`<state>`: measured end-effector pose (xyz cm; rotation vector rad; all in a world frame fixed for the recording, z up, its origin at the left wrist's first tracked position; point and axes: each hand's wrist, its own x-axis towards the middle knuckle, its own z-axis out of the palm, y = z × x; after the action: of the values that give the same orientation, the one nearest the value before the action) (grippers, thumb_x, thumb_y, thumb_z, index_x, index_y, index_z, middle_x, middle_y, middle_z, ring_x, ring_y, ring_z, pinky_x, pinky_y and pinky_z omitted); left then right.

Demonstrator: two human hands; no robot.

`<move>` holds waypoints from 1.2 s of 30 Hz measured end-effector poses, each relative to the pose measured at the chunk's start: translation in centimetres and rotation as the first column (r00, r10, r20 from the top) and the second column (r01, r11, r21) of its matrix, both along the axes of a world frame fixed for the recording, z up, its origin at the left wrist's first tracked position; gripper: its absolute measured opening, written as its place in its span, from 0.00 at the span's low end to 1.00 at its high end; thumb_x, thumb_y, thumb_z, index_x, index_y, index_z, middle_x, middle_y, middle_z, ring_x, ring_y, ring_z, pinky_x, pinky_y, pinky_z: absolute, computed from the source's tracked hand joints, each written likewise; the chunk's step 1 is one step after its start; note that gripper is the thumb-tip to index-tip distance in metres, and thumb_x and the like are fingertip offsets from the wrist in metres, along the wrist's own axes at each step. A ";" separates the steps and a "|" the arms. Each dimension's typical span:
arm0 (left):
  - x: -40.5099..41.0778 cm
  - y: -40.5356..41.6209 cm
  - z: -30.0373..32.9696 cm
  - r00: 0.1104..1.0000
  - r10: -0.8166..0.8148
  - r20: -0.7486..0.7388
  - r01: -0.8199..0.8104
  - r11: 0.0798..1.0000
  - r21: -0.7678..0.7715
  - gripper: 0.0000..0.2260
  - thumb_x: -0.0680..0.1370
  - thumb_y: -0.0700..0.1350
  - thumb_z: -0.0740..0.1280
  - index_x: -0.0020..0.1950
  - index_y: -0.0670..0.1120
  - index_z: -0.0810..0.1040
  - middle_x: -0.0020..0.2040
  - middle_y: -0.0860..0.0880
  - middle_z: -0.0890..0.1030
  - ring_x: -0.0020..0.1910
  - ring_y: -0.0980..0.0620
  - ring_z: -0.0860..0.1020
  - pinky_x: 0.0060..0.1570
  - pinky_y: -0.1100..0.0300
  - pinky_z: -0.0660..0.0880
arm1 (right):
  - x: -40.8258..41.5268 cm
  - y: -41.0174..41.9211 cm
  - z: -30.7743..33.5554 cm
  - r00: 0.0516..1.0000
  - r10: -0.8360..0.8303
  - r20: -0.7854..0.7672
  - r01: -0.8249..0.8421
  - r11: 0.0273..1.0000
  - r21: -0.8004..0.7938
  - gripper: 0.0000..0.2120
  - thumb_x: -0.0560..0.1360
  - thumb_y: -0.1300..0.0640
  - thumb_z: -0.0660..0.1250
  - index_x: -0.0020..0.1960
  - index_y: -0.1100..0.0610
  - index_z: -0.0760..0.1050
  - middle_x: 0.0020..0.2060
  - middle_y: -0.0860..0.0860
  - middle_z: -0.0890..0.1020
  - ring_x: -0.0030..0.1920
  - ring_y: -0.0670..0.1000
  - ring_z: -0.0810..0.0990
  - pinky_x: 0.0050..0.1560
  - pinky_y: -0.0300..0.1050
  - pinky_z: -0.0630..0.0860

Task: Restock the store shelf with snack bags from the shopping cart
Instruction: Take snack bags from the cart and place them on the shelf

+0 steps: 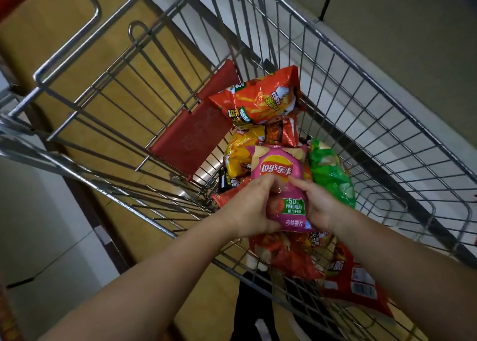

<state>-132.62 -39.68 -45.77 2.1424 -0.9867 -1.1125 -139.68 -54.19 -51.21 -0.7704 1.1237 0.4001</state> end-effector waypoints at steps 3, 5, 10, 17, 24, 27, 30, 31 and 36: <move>0.7 -0.2 0.1 0.948 0.288 -0.135 -0.297 0.954 -0.051 0.17 0.71 0.36 0.71 0.53 0.45 0.68 0.47 0.52 0.75 0.47 0.53 0.74 0.42 0.68 0.71 | -0.3 -0.5 0.1 0.998 -0.021 0.055 0.024 0.999 -0.041 0.18 0.75 0.54 0.66 0.64 0.55 0.70 0.47 0.56 0.82 0.45 0.57 0.81 0.44 0.52 0.77; 1.3 -0.4 -0.2 0.907 0.406 -0.114 -0.411 0.911 -0.026 0.15 0.72 0.34 0.69 0.53 0.46 0.67 0.45 0.54 0.74 0.48 0.53 0.74 0.43 0.69 0.71 | -0.4 -0.6 0.2 0.996 -0.022 0.087 0.026 0.998 -0.050 0.18 0.75 0.54 0.65 0.64 0.53 0.69 0.48 0.56 0.82 0.46 0.56 0.81 0.44 0.52 0.77; 2.0 -1.2 -0.8 0.748 0.594 -0.298 -0.570 0.804 0.171 0.28 0.72 0.45 0.74 0.67 0.46 0.64 0.55 0.50 0.74 0.56 0.48 0.76 0.58 0.50 0.76 | -0.5 -0.7 1.0 0.990 -0.009 0.140 0.013 1.000 -0.024 0.17 0.76 0.55 0.64 0.64 0.53 0.69 0.52 0.57 0.81 0.48 0.57 0.81 0.47 0.52 0.78; 2.7 -0.8 -1.8 0.456 0.806 -0.377 -0.725 0.582 0.368 0.25 0.68 0.46 0.77 0.60 0.45 0.70 0.50 0.46 0.81 0.42 0.49 0.80 0.36 0.58 0.78 | -0.4 0.6 1.0 0.923 0.367 0.116 -0.353 0.927 -0.127 0.16 0.77 0.47 0.62 0.62 0.52 0.72 0.54 0.52 0.80 0.56 0.55 0.78 0.58 0.51 0.74; 3.6 -0.8 -2.6 0.451 0.872 -0.190 -0.824 0.488 0.286 0.30 0.69 0.44 0.77 0.65 0.45 0.65 0.52 0.47 0.76 0.54 0.46 0.76 0.59 0.49 0.74 | -0.5 -2.0 -2.5 0.945 0.235 -0.228 -0.327 0.693 -0.642 0.18 0.77 0.53 0.63 0.65 0.57 0.70 0.58 0.55 0.78 0.56 0.58 0.78 0.59 0.54 0.74; 3.7 -1.2 -2.8 0.450 0.879 -0.159 -0.833 0.477 0.281 0.35 0.68 0.45 0.77 0.69 0.45 0.63 0.56 0.47 0.75 0.59 0.44 0.76 0.61 0.46 0.73 | -0.5 -3.0 -3.1 0.895 0.304 -0.328 -0.446 0.624 -0.641 0.21 0.77 0.52 0.63 0.68 0.57 0.68 0.62 0.56 0.76 0.59 0.58 0.76 0.59 0.50 0.73; 3.7 -1.4 -3.2 0.462 0.874 -0.149 -0.826 0.485 0.288 0.34 0.68 0.46 0.77 0.68 0.45 0.63 0.55 0.48 0.73 0.56 0.46 0.75 0.60 0.48 0.74 | -0.2 -3.2 -3.5 0.900 0.300 -0.316 -0.434 0.684 -0.587 0.22 0.76 0.49 0.64 0.67 0.57 0.68 0.60 0.56 0.77 0.58 0.58 0.77 0.56 0.48 0.73; 3.7 -1.5 -3.2 0.472 0.869 -0.145 -0.822 0.494 0.283 0.34 0.68 0.45 0.77 0.68 0.45 0.64 0.55 0.48 0.74 0.55 0.47 0.75 0.59 0.49 0.74 | -0.2 -3.1 -3.4 0.905 0.301 -0.300 -0.423 0.716 -0.555 0.24 0.75 0.47 0.65 0.66 0.57 0.68 0.60 0.56 0.77 0.57 0.58 0.77 0.56 0.48 0.73; 3.7 -1.6 -3.6 0.497 0.854 -0.151 -0.792 0.518 0.322 0.32 0.67 0.45 0.78 0.65 0.45 0.65 0.54 0.48 0.75 0.54 0.47 0.77 0.57 0.48 0.76 | -0.9 -3.2 -3.6 0.906 0.328 -0.267 -0.410 0.833 -0.371 0.28 0.70 0.45 0.71 0.65 0.59 0.71 0.55 0.53 0.79 0.47 0.54 0.79 0.46 0.47 0.77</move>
<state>-128.94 -41.29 -49.33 2.0873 0.3771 -0.9689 -140.56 -57.34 -54.81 -1.3698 1.2611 0.5782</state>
